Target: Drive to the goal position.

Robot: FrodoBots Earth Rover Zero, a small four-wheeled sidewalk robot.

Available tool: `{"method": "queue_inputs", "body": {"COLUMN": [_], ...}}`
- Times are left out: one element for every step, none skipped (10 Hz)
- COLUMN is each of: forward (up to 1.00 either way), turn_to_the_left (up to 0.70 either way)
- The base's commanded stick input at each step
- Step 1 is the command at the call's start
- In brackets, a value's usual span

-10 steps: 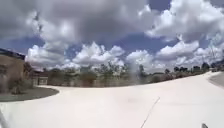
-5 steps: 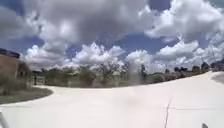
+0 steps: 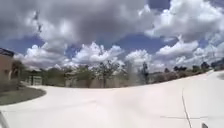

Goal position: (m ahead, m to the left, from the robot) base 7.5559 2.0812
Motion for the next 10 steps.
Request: {"method": "queue_inputs", "body": {"forward": [0.85,0.85,0.85,0.85,0.85,0.85,0.85,0.85,0.85,0.85], "turn_to_the_left": [0.34,0.34,0.34,0.34,0.34,0.34,0.34,0.34,0.24,0.12]}}
